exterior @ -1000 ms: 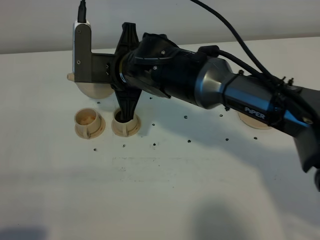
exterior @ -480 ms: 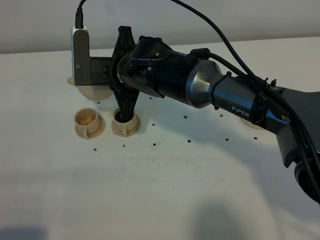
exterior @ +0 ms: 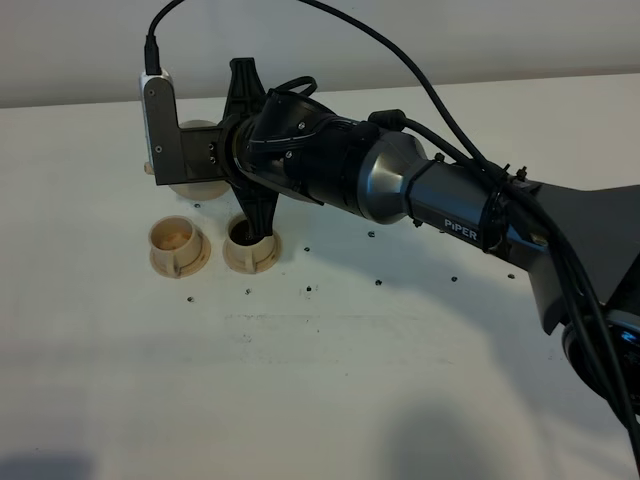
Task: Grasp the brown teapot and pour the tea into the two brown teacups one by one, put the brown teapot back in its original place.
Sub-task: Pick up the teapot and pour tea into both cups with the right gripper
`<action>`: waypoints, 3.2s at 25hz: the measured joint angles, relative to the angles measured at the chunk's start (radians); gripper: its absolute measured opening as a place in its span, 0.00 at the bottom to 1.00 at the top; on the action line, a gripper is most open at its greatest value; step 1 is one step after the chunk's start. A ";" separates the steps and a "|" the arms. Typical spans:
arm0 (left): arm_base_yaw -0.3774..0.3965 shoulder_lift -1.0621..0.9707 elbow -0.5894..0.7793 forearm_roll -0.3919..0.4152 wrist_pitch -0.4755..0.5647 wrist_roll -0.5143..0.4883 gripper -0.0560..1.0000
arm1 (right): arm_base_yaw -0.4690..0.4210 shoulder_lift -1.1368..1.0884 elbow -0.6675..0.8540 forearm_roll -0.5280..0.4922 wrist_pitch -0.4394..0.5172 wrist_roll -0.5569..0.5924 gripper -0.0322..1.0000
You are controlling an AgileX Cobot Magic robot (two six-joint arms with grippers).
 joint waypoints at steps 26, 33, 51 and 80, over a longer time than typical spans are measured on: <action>0.000 0.000 0.000 0.000 0.000 0.000 0.37 | 0.030 0.065 0.000 -0.133 -0.059 0.027 0.13; 0.000 0.000 0.000 0.000 0.000 0.000 0.37 | 0.036 0.065 0.000 -0.209 -0.066 0.014 0.13; 0.000 0.000 0.000 0.000 0.000 0.000 0.37 | 0.036 0.066 0.057 -0.321 -0.067 -0.001 0.13; 0.000 0.000 0.000 0.001 0.000 0.000 0.37 | 0.037 0.066 0.058 -0.409 -0.062 -0.127 0.13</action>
